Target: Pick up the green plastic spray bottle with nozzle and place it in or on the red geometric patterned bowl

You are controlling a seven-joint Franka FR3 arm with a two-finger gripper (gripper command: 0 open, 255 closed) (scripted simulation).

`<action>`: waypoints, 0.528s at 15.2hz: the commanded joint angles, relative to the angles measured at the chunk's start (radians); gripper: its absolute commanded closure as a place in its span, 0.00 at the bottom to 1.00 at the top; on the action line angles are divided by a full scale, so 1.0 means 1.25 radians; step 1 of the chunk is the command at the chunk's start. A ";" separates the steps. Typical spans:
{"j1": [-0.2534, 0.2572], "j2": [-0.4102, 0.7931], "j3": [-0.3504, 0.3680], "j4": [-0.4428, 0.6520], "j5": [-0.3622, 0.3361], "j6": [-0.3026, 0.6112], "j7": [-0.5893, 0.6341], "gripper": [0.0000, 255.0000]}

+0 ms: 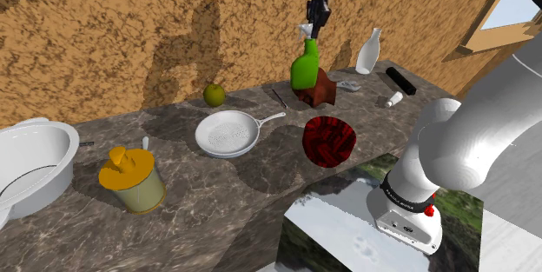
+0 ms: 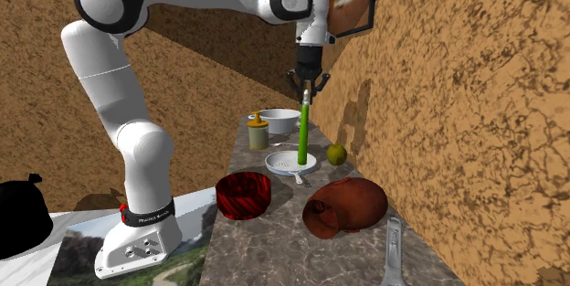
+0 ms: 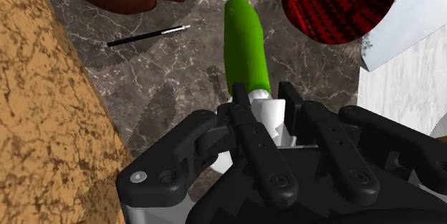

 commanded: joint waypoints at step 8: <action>-0.013 -0.199 0.083 -0.075 -0.048 -0.114 0.089 1.00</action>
